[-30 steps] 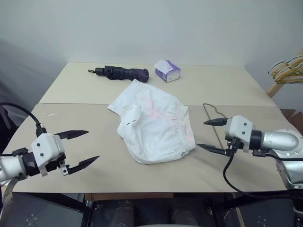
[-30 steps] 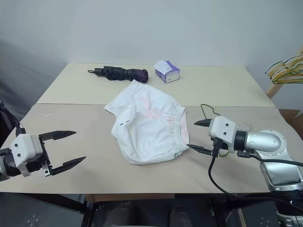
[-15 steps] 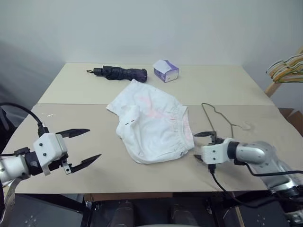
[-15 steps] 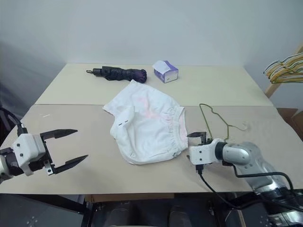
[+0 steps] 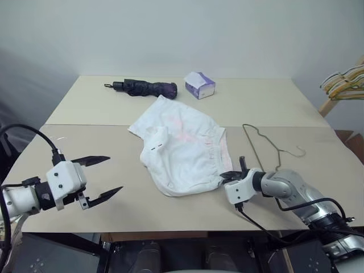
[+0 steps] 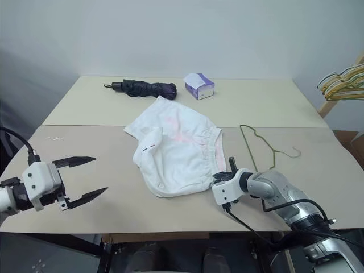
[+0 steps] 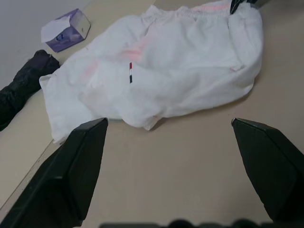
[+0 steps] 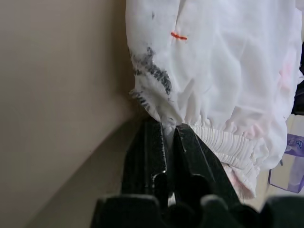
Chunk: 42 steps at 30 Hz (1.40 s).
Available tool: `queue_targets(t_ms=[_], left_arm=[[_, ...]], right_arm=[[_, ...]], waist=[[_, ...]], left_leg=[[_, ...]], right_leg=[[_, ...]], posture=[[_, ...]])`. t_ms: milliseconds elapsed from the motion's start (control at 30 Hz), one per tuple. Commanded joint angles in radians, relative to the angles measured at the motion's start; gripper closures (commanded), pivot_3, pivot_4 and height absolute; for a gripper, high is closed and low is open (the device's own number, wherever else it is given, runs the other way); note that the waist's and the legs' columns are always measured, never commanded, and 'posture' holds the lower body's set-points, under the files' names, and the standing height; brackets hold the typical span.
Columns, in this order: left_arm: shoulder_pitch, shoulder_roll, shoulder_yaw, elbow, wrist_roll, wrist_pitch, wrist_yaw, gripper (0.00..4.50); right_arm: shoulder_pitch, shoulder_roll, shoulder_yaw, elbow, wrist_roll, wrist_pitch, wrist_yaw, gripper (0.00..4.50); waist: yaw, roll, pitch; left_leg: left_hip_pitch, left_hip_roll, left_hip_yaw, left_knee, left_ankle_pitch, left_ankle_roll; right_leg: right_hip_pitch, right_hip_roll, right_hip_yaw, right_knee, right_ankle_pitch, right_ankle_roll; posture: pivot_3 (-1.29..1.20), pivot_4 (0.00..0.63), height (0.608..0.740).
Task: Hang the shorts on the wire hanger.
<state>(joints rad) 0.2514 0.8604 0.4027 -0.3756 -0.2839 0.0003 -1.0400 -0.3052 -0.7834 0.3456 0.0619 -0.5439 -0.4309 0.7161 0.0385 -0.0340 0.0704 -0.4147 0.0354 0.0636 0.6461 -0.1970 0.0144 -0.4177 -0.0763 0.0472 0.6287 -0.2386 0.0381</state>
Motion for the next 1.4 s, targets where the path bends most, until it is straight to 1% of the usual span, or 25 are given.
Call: queue_targets(t_ms=[33,67,200,300,400,467,600,733,800,900,1033,1133,1300,1400], left_arm=[[-0.026,0.012,-0.058,0.109,0.151,-0.211,0.025,0.00],[-0.047,0.004,-0.080,0.149,0.189,-0.273,0.045,0.00],[-0.182,-0.055,-0.189,0.350,0.390,-0.561,0.209,0.00],[-0.265,-0.070,-0.263,0.472,0.506,-0.687,0.300,0.00],[-0.345,-0.097,-0.335,0.566,0.623,-0.732,0.400,0.00],[-0.389,-0.100,-0.380,0.630,0.699,-0.774,0.466,0.00],[-0.492,-0.150,-0.461,0.745,0.823,-0.791,0.624,0.00],[-0.579,-0.186,-0.526,0.837,0.918,-0.766,0.758,0.00],[-0.615,-0.199,-0.559,0.877,0.935,-0.759,0.790,0.00],[-0.646,-0.205,-0.594,0.910,0.941,-0.751,0.812,0.60],[-0.646,-0.186,-0.612,0.915,0.928,-0.761,0.824,1.89],[-0.638,-0.167,-0.614,0.912,0.914,-0.767,0.826,2.95],[-0.630,-0.143,-0.615,0.902,0.882,-0.766,0.822,4.48],[-0.625,-0.123,-0.611,0.881,0.876,-0.765,0.823,4.48]], right_arm=[[-0.014,-0.008,-0.019,-0.005,0.011,-0.009,-0.010,4.48],[-0.014,-0.006,-0.022,-0.005,0.012,-0.004,-0.013,4.48],[-0.017,-0.002,-0.024,-0.007,0.025,0.006,-0.003,4.48],[-0.017,0.003,-0.024,-0.016,0.033,0.011,0.002,4.48],[-0.011,0.003,-0.027,-0.029,0.043,0.018,0.008,4.48],[-0.007,-0.001,-0.031,-0.035,0.048,0.021,0.011,4.48],[0.000,-0.006,-0.037,-0.042,0.056,0.024,0.016,4.48],[0.002,-0.003,-0.040,-0.052,0.063,0.036,0.020,4.48],[0.006,-0.003,-0.040,-0.057,0.066,0.040,0.020,4.48],[0.010,-0.004,-0.041,-0.066,0.071,0.046,0.024,4.50],[0.015,-0.007,-0.046,-0.074,0.081,0.055,0.023,4.50],[0.014,-0.005,-0.043,-0.071,0.079,0.056,0.021,4.50],[0.005,0.003,-0.037,-0.065,0.082,0.057,0.023,4.50],[0.000,0.001,-0.037,-0.058,0.083,0.051,0.025,4.50]], waist=[[0.000,0.000,0.000],[0.000,0.000,0.000],[0.009,0.000,0.000],[0.007,0.000,0.000],[0.006,0.000,0.000],[0.003,0.000,0.000],[0.002,0.000,-0.001],[0.002,0.000,-0.001],[0.002,-0.001,-0.001],[0.001,0.000,-0.001],[-0.002,-0.001,-0.001],[-0.002,0.000,-0.002],[-0.004,0.000,-0.002],[-0.004,0.000,-0.002]], left_leg=[[0.000,0.000,0.000,0.000,0.000,0.000],[0.000,0.000,0.000,0.000,0.000,0.000],[0.000,0.000,0.000,0.000,0.000,0.000],[0.000,0.000,0.001,0.000,0.000,0.000],[-0.001,0.000,0.001,0.000,0.000,0.000],[-0.001,0.000,0.001,0.000,0.000,0.000],[-0.001,0.000,0.001,0.000,0.001,0.000],[0.000,-0.001,0.001,0.002,0.001,0.001],[0.001,-0.001,0.001,0.003,0.001,0.001],[0.001,-0.001,0.000,0.003,0.001,0.001],[0.001,-0.001,0.000,0.003,0.001,0.000],[0.001,-0.001,0.000,0.004,0.001,0.000],[0.005,0.000,0.000,0.004,0.001,0.000],[0.007,0.000,0.000,0.003,0.000,0.000]], right_leg=[[0.000,0.000,0.000,0.000,0.001,-0.001],[0.000,0.000,0.000,0.000,0.002,-0.003],[-0.001,-0.001,-0.001,0.000,0.003,-0.004],[0.001,-0.001,0.000,0.000,0.003,-0.005],[0.002,0.000,0.000,0.001,0.004,-0.005],[0.002,0.000,-0.001,0.001,0.006,-0.001],[0.003,0.001,-0.001,0.002,0.007,0.001],[0.005,0.001,-0.002,0.002,0.007,0.002],[0.006,0.001,-0.002,0.002,0.008,0.003],[0.006,0.001,-0.002,0.002,0.008,0.003],[0.006,0.001,-0.002,0.002,0.008,0.003],[0.006,0.001,-0.002,0.002,0.008,0.003],[0.010,0.001,-0.002,0.002,0.007,0.003],[0.012,0.001,-0.002,0.002,0.007,0.003]], posture=[[0.12,0.070,0.740],[0.12,0.070,0.740],[0.11,0.067,0.740],[0.10,0.061,0.740],[0.09,0.058,0.740],[0.08,0.054,0.740],[0.08,0.051,0.740],[0.07,0.050,0.740],[0.07,0.046,0.740],[0.06,0.045,0.740],[0.06,0.044,0.740],[0.06,0.044,0.740],[0.08,0.045,0.740],[0.08,0.048,0.740]])
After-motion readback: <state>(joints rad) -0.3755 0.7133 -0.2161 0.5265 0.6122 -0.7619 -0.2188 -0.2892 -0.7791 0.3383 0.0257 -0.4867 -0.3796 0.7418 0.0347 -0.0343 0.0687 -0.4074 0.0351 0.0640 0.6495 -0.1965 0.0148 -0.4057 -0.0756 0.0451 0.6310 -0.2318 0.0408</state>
